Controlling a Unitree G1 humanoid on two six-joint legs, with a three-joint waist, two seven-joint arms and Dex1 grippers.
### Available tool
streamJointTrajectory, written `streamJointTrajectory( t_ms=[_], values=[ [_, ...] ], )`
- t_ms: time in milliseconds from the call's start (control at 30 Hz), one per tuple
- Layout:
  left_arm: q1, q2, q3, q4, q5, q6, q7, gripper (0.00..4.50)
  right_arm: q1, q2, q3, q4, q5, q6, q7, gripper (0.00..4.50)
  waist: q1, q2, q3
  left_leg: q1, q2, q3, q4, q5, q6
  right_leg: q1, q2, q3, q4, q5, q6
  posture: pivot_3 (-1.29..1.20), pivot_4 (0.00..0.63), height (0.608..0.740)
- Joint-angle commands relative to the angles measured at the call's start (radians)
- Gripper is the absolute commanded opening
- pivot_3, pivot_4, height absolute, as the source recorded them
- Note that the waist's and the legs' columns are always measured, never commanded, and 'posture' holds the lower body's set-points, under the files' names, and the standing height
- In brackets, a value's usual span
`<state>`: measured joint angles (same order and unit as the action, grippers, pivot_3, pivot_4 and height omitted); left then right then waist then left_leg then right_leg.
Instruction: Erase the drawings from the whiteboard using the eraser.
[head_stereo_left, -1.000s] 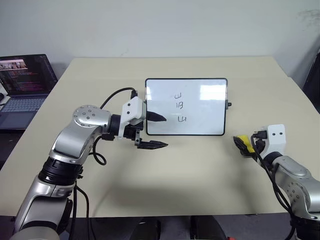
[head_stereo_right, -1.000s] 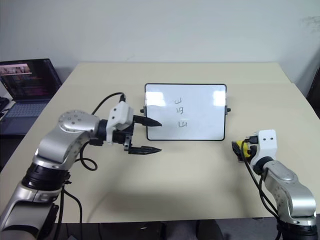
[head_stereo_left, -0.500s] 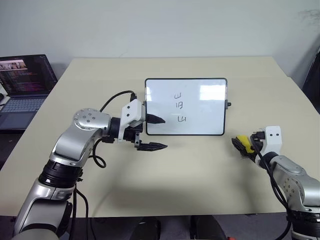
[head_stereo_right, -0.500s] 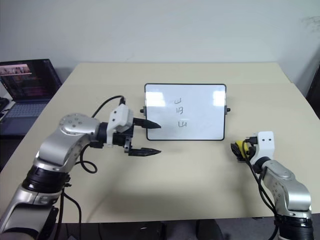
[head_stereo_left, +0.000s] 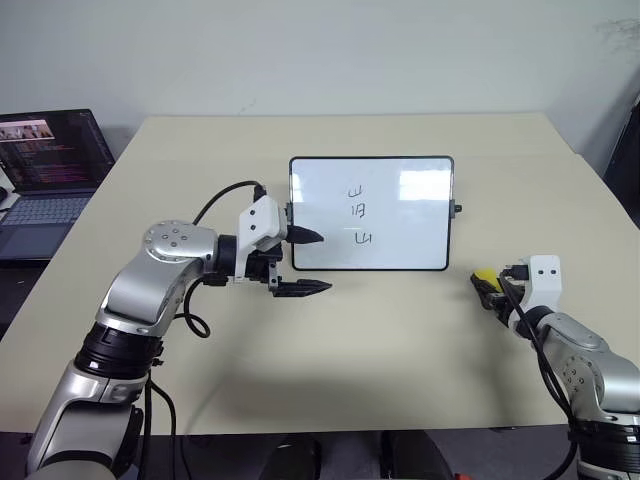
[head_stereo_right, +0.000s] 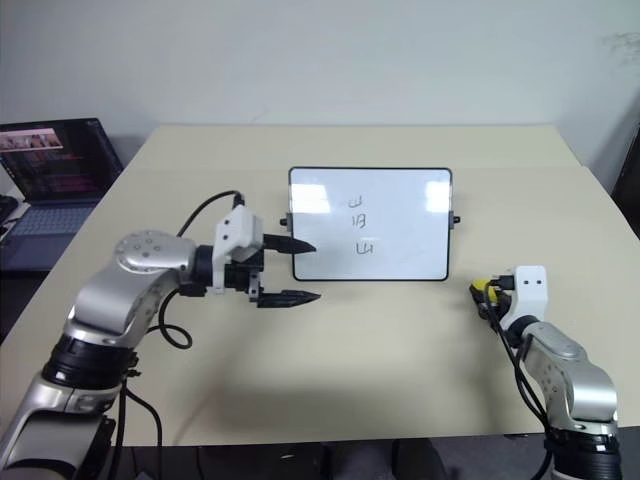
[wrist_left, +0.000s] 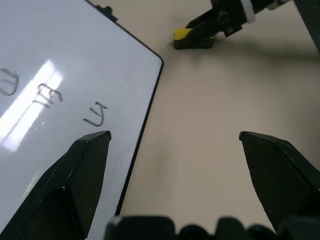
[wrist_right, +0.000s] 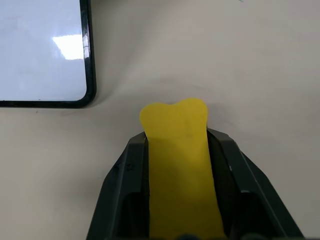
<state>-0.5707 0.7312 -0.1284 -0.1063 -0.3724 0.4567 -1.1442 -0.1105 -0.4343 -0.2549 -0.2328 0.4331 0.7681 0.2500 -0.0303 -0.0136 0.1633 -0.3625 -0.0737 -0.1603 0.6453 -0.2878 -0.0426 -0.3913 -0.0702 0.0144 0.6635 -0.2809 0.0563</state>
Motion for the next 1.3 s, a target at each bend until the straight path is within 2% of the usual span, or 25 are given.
streamJointTrajectory(
  t_ms=[33,167,300,367,500,733,1033,1300],
  values=[
    [-0.002,0.011,0.083,-0.027,-0.024,0.059,0.067,4.5,0.001,0.0,-0.031,-0.129,0.039,-0.045,0.035,1.24,0.0,0.0,0.0,0.0,0.0,0.0,0.0,0.0,0.0,0.0,0.0,0.0,0.0,0.0,0.0,0.0,0.15,0.74],
    [0.004,0.025,0.137,-0.037,-0.031,0.127,0.134,4.5,0.007,-0.019,0.019,-0.31,0.069,-0.077,0.1,1.24,-0.002,0.001,0.0,0.0,0.0,0.0,0.0,0.0,0.0,-0.002,0.0,0.0,0.001,0.0,0.0,0.0,0.15,0.74],
    [-0.042,0.026,0.147,0.03,0.029,0.139,0.226,4.5,-0.131,-0.031,0.192,-0.335,-0.023,-0.126,0.126,1.24,-0.006,0.001,0.0,0.0,0.0,0.001,0.0,0.0,0.0,-0.002,0.0,0.0,0.001,0.0,0.0,0.0,0.15,0.74],
    [-0.075,0.02,0.133,0.063,0.06,0.135,0.26,4.5,-0.247,-0.03,0.302,-0.246,-0.124,-0.184,0.135,1.24,-0.005,0.0,0.0,0.001,0.0,0.0,0.001,0.0,0.0,-0.002,0.001,-0.001,0.002,0.0,0.0,0.0,0.15,0.74],
    [-0.102,0.009,0.128,0.103,0.094,0.146,0.307,4.5,-0.461,0.023,0.431,0.0,-0.28,-0.321,0.122,1.24,-0.003,0.0,0.0,0.0,-0.001,0.0,0.001,0.002,-0.003,-0.002,0.001,-0.001,0.002,0.001,0.0,0.0,0.15,0.74],
    [-0.082,-0.008,0.14,0.112,0.083,0.187,0.329,4.5,-0.726,0.124,0.486,0.445,-0.416,-0.558,0.131,1.24,-0.012,-0.001,0.0,-0.011,-0.001,0.002,0.001,0.002,-0.004,-0.017,-0.001,0.001,0.003,0.001,0.0,0.0,0.15,0.74],
    [-0.047,-0.009,0.157,0.083,0.058,0.23,0.331,4.5,-0.857,0.16,0.497,0.809,-0.525,-0.834,0.155,1.24,-0.036,-0.001,0.0,-0.017,-0.001,0.003,0.003,0.003,-0.005,-0.023,-0.001,0.002,0.007,0.001,0.0,0.0,0.15,0.74],
    [-0.039,-0.017,0.151,0.089,0.051,0.24,0.331,4.5,-0.942,0.205,0.531,0.983,-0.593,-0.919,0.222,1.24,-0.059,-0.001,0.0,-0.017,-0.001,0.006,0.006,0.004,-0.007,-0.029,-0.002,0.005,0.017,0.002,-0.001,0.0,0.15,0.74]
  ],
)
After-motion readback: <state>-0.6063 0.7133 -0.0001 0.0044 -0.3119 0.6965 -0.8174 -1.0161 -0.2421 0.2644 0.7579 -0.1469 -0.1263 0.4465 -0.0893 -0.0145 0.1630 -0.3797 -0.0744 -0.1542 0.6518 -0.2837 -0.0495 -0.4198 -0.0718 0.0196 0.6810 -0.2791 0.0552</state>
